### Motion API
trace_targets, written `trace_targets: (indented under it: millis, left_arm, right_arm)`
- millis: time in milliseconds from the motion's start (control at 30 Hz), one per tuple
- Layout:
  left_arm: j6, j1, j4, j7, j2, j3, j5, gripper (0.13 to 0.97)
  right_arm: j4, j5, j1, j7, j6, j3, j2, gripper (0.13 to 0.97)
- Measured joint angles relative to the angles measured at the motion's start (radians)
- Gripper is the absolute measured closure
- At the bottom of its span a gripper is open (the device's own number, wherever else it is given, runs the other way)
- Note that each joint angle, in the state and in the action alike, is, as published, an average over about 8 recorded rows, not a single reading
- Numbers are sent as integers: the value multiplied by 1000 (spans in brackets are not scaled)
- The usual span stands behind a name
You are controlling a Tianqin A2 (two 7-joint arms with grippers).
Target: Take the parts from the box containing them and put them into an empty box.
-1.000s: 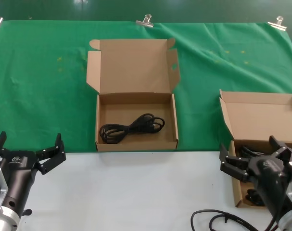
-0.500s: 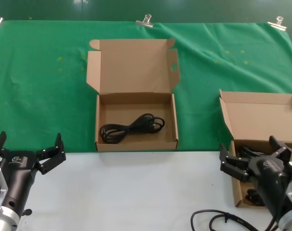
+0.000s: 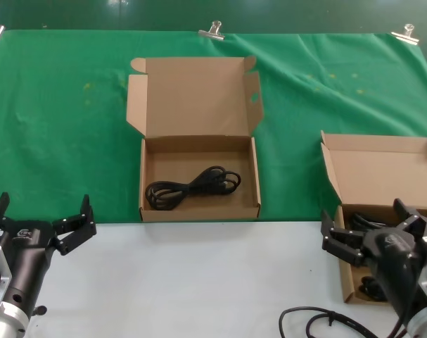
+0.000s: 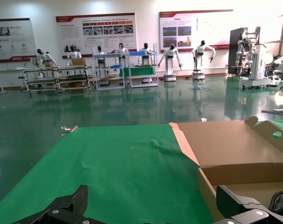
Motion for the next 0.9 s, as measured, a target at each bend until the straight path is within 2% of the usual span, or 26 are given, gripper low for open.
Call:
trace_targets:
  millis: [900]
  left_arm:
    - [0, 0, 0, 0, 0, 0, 0, 132]
  right_arm:
    - [0, 0, 0, 0, 0, 0, 0, 129]
